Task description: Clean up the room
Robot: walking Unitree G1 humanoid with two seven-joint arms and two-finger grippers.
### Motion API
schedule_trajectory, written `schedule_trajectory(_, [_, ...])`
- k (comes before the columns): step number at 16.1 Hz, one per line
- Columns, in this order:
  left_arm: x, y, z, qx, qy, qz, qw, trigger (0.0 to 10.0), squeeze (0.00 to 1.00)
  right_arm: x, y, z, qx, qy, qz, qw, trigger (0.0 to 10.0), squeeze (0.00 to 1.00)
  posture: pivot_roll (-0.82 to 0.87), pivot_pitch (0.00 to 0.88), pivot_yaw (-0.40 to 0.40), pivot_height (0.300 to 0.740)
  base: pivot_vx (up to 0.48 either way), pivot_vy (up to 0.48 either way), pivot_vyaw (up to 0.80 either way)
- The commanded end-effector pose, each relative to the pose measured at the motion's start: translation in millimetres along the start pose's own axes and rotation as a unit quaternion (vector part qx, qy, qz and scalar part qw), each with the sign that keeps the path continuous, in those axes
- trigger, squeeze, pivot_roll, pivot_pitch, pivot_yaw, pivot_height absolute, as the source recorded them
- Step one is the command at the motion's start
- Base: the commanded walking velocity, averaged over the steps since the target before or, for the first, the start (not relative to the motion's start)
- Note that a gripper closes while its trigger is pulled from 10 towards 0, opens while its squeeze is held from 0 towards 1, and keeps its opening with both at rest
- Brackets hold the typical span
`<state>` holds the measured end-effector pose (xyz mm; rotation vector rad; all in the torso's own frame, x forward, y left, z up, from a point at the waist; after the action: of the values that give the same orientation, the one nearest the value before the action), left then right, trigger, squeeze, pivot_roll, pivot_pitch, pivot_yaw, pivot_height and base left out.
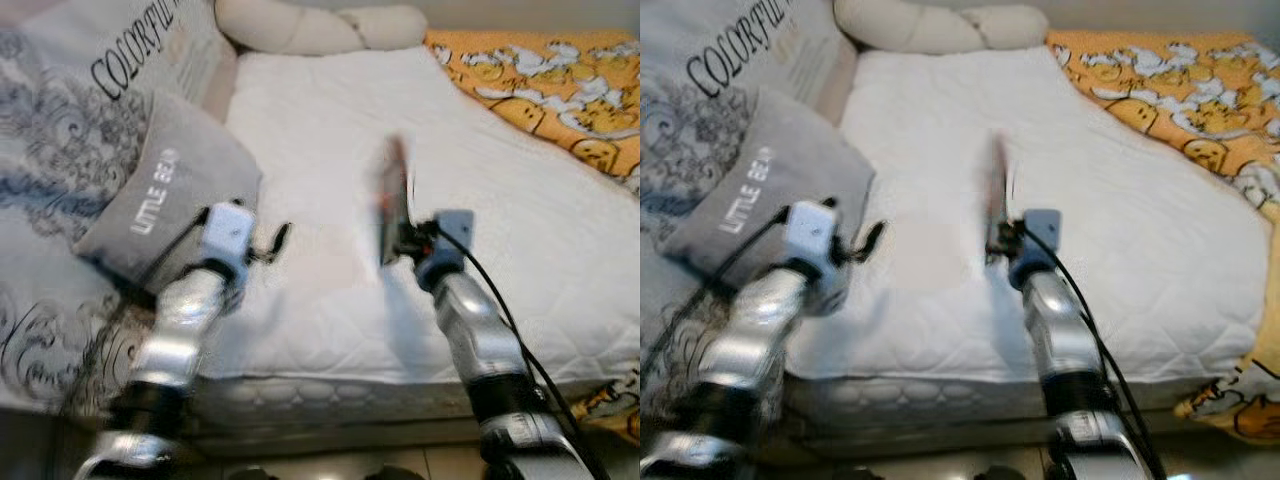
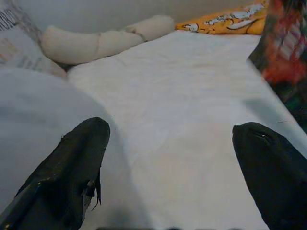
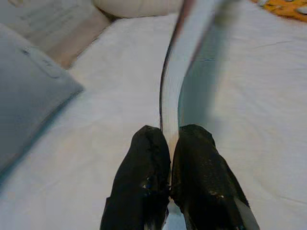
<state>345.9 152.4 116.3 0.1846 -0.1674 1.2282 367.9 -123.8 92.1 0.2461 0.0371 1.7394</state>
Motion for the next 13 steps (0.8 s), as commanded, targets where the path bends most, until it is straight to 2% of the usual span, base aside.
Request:
schedule_trajectory(1, [-6.5,1.2,4,-0.004,-0.004,-0.027,1.0,10.0,0.23,7.0,-7.6,13,-0.012,-0.022,0.022,0.999,10.0,0.0,0.0,0.0,0.008,0.74,0.0,0.0,0.0])
schedule_trajectory(2, [-9.5,6.2,3,0.005,-0.012,-0.059,0.998,10.0,0.23,8.5,-14.1,13,0.002,-0.06,0.031,0.998,10.0,0.0,0.01,0.0,0.013,0.74,0.0,0.0,0.0])
schedule_trajectory(4, [-12.5,16.1,0,0.021,-0.032,-0.107,0.994,10.0,0.24,14.1,-24.3,13,0.031,-0.097,0.058,0.993,10.0,0.0,0.02,0.0,0.016,0.74,0.0,0.0,0.0])
schedule_trajectory(6, [-12.1,22.6,0,0.031,-0.043,-0.128,0.99,10.0,0.23,18.3,-30.6,14,0.047,-0.109,0.074,0.99,10.0,0.0,0.03,0.0,0.017,0.74,0.0,0.0,0.0])
schedule_trajectory(8, [-10.4,29.9,1,0.037,-0.051,-0.139,0.988,10.0,0.24,22.3,-35.9,15,0.066,-0.139,0.083,0.985,10.0,0.0,0.06,0.0,0.01,0.74,0.0,0.0,0.0])
schedule_trajectory(10, [-8.2,50.2,3,0.054,-0.061,-0.161,0.984,10.0,0.23,25.1,-38.8,7,0.106,-0.192,0.083,0.972,10.0,0.0,0.12,0.0,-0.012,0.74,0.0,0.0,0.0])
schedule_trajectory(11, [-8.1,57.3,2,0.063,-0.065,-0.171,0.981,10.0,0.23,26.4,-38.2,3,0.119,-0.196,0.084,0.97,10.0,0.0,0.14,0.0,-0.017,0.74,0.0,0.0,0.0])
schedule_trajectory(12, [-7.8,73.0,3,0.08,-0.075,-0.186,0.976,10.0,0.24,29.6,-36.9,-4,0.139,-0.195,0.089,0.967,10.0,0.0,0.17,0.0,-0.027,0.74,0.0,0.0,0.0])
schedule_trajectory(13, [-6.6,78.7,4,0.086,-0.078,-0.186,0.976,10.0,0.23,30.1,-37.0,-5,0.141,-0.207,0.086,0.964,10.0,0.0,0.2,0.0,-0.033,0.74,0.0,0.0,0.0])
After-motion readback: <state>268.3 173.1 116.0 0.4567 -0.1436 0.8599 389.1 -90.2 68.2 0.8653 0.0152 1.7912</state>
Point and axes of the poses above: a point about 5 cm out from each wrist's last joint towards the gripper, its own y axis pointing back from the gripper into the wrist, its own z axis along the axis of the wrist's last joint, x = y × z, the point moved 3 cm from there along -y, pointing out of the wrist towards the gripper, and after that the axes turned 2 degrees about y, right-handed, at the moved point
